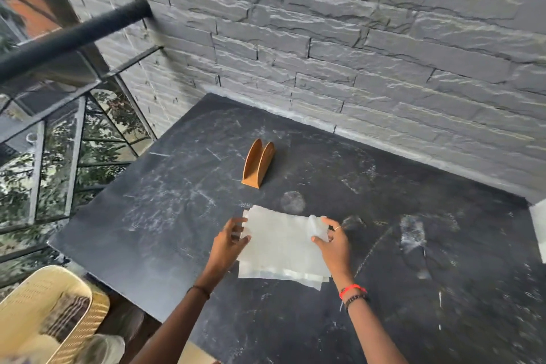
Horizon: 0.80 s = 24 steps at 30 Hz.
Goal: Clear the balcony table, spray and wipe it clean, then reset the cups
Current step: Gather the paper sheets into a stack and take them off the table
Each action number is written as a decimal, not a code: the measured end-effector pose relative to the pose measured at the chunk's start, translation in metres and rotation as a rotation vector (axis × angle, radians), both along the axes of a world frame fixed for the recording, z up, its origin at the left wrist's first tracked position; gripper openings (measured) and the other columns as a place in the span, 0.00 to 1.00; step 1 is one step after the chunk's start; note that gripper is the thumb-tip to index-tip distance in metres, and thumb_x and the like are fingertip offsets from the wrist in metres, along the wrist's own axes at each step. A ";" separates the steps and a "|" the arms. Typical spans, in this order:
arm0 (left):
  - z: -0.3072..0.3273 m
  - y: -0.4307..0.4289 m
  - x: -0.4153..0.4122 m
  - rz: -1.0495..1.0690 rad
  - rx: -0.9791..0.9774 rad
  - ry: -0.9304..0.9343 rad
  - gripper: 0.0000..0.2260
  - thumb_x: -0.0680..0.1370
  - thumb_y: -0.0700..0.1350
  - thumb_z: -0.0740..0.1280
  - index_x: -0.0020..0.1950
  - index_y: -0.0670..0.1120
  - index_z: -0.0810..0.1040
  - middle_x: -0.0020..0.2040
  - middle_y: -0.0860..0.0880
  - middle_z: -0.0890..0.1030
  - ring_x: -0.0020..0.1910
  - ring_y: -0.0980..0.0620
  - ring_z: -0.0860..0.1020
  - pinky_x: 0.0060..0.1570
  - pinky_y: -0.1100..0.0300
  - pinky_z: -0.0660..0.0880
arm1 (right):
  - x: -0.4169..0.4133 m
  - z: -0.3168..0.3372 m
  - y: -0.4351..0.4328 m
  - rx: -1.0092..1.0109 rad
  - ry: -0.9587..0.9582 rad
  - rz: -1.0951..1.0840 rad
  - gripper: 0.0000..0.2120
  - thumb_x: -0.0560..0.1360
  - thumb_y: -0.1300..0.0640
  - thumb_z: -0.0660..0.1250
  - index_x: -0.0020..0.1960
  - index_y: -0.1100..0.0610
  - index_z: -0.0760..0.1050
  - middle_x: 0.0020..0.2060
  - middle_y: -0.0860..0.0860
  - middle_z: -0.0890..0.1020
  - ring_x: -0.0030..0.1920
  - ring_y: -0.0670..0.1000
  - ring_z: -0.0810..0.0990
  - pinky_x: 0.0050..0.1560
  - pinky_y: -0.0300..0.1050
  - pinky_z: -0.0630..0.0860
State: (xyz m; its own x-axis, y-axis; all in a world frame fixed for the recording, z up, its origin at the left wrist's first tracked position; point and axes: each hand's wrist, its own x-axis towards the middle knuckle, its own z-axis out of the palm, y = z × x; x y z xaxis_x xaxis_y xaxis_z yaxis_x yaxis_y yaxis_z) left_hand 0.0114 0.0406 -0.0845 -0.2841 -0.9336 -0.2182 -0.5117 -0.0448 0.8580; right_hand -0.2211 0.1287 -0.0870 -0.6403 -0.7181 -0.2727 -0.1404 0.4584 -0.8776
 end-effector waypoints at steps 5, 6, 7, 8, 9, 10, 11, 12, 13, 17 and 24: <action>-0.013 0.000 0.002 0.113 0.121 -0.056 0.19 0.73 0.41 0.73 0.59 0.49 0.69 0.42 0.53 0.75 0.41 0.51 0.78 0.42 0.60 0.73 | 0.004 -0.008 0.003 0.098 0.079 0.004 0.23 0.68 0.64 0.74 0.62 0.59 0.73 0.54 0.58 0.79 0.57 0.57 0.76 0.49 0.40 0.68; -0.014 -0.001 0.001 0.128 0.138 -0.062 0.19 0.74 0.43 0.73 0.60 0.47 0.69 0.43 0.52 0.75 0.42 0.50 0.78 0.42 0.59 0.73 | 0.003 -0.008 0.004 0.104 0.091 0.000 0.23 0.69 0.63 0.74 0.62 0.59 0.73 0.54 0.58 0.79 0.56 0.57 0.77 0.49 0.40 0.68; -0.015 -0.002 0.000 0.133 0.158 -0.086 0.20 0.74 0.46 0.73 0.61 0.45 0.70 0.45 0.50 0.76 0.44 0.50 0.77 0.43 0.59 0.72 | 0.003 -0.007 0.005 0.112 0.103 -0.001 0.22 0.70 0.63 0.73 0.62 0.59 0.73 0.54 0.59 0.80 0.56 0.57 0.77 0.49 0.41 0.69; -0.016 -0.003 -0.002 0.125 0.167 -0.121 0.21 0.74 0.49 0.73 0.61 0.44 0.70 0.47 0.48 0.77 0.46 0.50 0.77 0.44 0.59 0.71 | 0.002 -0.007 0.005 0.120 0.113 -0.003 0.21 0.70 0.63 0.72 0.62 0.58 0.73 0.54 0.59 0.80 0.55 0.57 0.78 0.49 0.42 0.70; -0.018 -0.004 -0.003 0.111 0.171 -0.160 0.22 0.73 0.52 0.73 0.61 0.43 0.70 0.49 0.47 0.78 0.48 0.49 0.77 0.45 0.59 0.70 | 0.002 -0.007 0.006 0.128 0.133 -0.001 0.21 0.70 0.64 0.71 0.62 0.58 0.73 0.53 0.58 0.81 0.54 0.58 0.78 0.50 0.43 0.72; -0.019 -0.006 -0.005 0.094 0.173 -0.189 0.23 0.73 0.54 0.73 0.60 0.43 0.71 0.49 0.48 0.78 0.49 0.49 0.77 0.45 0.59 0.69 | 0.003 -0.006 0.006 0.141 0.200 0.004 0.21 0.70 0.64 0.70 0.62 0.58 0.73 0.53 0.58 0.81 0.54 0.58 0.78 0.52 0.45 0.72; -0.018 -0.007 -0.008 0.080 0.183 -0.208 0.22 0.72 0.55 0.73 0.58 0.43 0.72 0.48 0.49 0.77 0.49 0.49 0.76 0.43 0.58 0.69 | 0.005 -0.005 0.007 0.167 0.314 0.011 0.22 0.70 0.64 0.70 0.63 0.57 0.73 0.53 0.58 0.80 0.54 0.59 0.77 0.53 0.48 0.72; -0.016 -0.009 -0.012 0.064 0.193 -0.227 0.20 0.72 0.55 0.73 0.55 0.44 0.72 0.46 0.50 0.77 0.47 0.49 0.76 0.41 0.57 0.69 | 0.009 -0.004 0.009 0.202 0.449 0.014 0.23 0.69 0.63 0.71 0.63 0.56 0.74 0.53 0.57 0.79 0.54 0.60 0.75 0.54 0.50 0.72; -0.016 -0.012 -0.014 0.048 0.204 -0.250 0.18 0.72 0.54 0.73 0.52 0.44 0.72 0.44 0.50 0.76 0.46 0.49 0.75 0.40 0.57 0.69 | 0.014 -0.003 0.011 0.218 0.575 0.004 0.24 0.69 0.62 0.72 0.63 0.56 0.74 0.54 0.57 0.78 0.53 0.60 0.74 0.53 0.52 0.73; -0.015 -0.025 -0.022 -0.036 0.258 -0.344 0.17 0.73 0.51 0.73 0.36 0.43 0.69 0.33 0.49 0.72 0.34 0.49 0.72 0.29 0.60 0.64 | 0.045 0.002 0.010 -0.001 0.687 0.056 0.18 0.72 0.64 0.68 0.62 0.61 0.75 0.56 0.56 0.76 0.54 0.57 0.72 0.55 0.51 0.73; -0.009 -0.036 -0.028 -0.112 0.305 -0.370 0.17 0.74 0.49 0.72 0.32 0.44 0.69 0.31 0.50 0.71 0.31 0.51 0.70 0.28 0.62 0.64 | 0.079 0.005 -0.008 -0.001 0.151 0.198 0.12 0.79 0.66 0.57 0.60 0.63 0.74 0.53 0.55 0.81 0.52 0.49 0.79 0.46 0.22 0.67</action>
